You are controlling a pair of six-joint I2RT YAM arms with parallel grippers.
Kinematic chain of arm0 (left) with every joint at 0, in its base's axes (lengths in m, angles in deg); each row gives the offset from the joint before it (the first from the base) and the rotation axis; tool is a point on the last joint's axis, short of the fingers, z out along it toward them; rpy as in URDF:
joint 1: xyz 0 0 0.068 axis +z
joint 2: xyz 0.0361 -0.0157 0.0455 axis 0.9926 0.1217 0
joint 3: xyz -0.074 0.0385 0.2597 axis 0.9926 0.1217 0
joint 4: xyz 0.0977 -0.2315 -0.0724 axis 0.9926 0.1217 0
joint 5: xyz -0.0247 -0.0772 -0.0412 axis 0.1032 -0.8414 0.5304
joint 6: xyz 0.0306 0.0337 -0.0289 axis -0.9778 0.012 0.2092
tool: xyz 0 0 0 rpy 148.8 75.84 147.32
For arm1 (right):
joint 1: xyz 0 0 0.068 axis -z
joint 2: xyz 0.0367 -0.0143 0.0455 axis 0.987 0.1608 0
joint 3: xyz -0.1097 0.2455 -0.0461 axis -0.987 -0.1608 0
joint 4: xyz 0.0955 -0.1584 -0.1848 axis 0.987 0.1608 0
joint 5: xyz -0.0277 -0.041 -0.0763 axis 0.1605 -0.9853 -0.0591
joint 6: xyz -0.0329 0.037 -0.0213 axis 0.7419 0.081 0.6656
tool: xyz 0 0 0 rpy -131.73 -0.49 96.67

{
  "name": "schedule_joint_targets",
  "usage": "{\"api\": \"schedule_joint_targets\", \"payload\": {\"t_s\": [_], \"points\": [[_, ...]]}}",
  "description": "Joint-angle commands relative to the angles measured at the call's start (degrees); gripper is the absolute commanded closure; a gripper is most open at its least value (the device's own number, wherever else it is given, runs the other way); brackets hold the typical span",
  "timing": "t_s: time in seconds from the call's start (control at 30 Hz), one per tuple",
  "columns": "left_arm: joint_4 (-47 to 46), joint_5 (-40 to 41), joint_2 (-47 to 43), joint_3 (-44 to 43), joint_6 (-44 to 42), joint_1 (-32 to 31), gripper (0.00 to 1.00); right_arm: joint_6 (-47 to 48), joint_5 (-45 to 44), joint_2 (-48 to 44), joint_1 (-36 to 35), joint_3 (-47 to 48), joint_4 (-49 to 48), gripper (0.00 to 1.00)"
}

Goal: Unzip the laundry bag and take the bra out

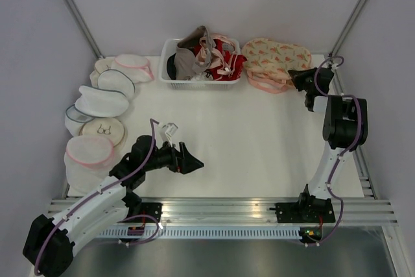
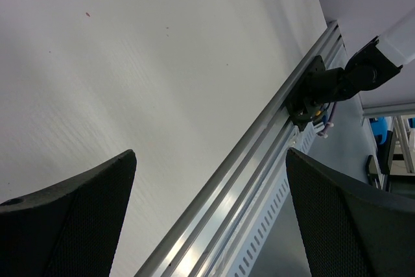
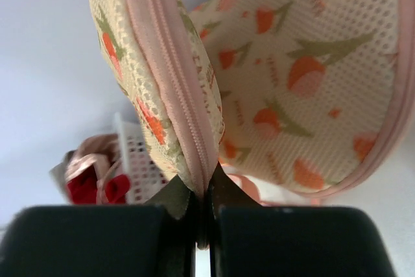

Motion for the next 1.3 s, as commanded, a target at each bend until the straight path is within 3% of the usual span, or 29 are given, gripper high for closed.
{"api": "schedule_joint_targets", "payload": {"t_s": [0.0,0.1,0.2,0.27,0.33,0.37,0.4,0.47,0.53,0.63,0.7,0.77,0.93,0.97,1.07,1.13,1.27], "points": [[0.3,1.0,-1.4,0.8,1.2,-0.2,0.0,-6.4,7.5,-5.5,2.5,-3.7,-24.5,1.0],[0.7,1.1,-2.1,1.0,1.2,-0.2,0.0,-11.5,9.9,-7.6,5.5,-6.5,-34.4,1.0],[0.8,1.4,-2.8,0.8,1.0,-0.3,0.0,-14.6,13.8,-10.1,9.4,-7.7,-35.7,1.0],[0.8,1.5,-2.9,0.7,0.4,-0.3,0.0,-13.3,19.5,-11.3,11.9,-5.2,-29.2,1.0],[0.8,1.9,-2.9,-0.1,-0.1,-0.3,0.0,-4.5,26.3,-13.3,12.7,0.3,-12.0,0.99],[0.8,2.5,-2.8,-0.4,-0.6,-0.2,0.0,0.4,25.3,-14.7,12.8,1.5,4.3,0.99],[0.8,3.0,-2.6,-1.1,-0.9,-0.3,0.0,3.5,23.5,-19.5,12.8,1.3,7.9,1.0],[0.8,3.9,-2.2,-2.0,-1.7,-0.3,0.0,5.9,19.2,-26.0,12.7,-6.7,6.4,0.99],[2.5,3.9,-1.7,-3.6,-2.5,-0.1,0.0,6.8,20.8,-33.3,12.5,-11.7,6.1,1.0],[3.2,5.1,-1.8,-5.7,-3.7,-0.1,0.0,10.9,32.5,-35.6,12.0,-9.9,15.5,0.99],[4.9,7.1,-2.6,-7.2,-4.2,-0.1,0.0,18.4,37.6,-37.2,10.4,-9.2,26.4,1.0],[6.0,9.0,-4.4,-7.9,-4.8,-0.1,0.0,24.9,36.3,-39.9,8.8,-10.0,37.4,1.0],[9.0,15.7,-9.6,-9.4,-2.3,-0.1,0.0,31.5,35.5,-50.4,3.8,-18.7,42.5,1.0],[10.5,21.6,-12.2,-9.7,-1.0,-0.1,0.0,33.3,33.8,-51.7,2.4,-18.9,47.3,1.0],[15.4,32.1,-19.0,-9.7,2.0,-0.1,0.0,41.1,24.1,-51.0,-4.9,-16.8,57.8,1.0],[14.7,33.6,-21.6,-9.2,1.9,-0.2,0.0,44.2,24.2,-50.3,-8.3,-16.8,59.0,1.0],[12.7,32.7,-21.9,-8.8,0.7,-0.1,0.0,48.1,12.1,-45.4,-20.7,-15.3,64.6,1.0]]}}
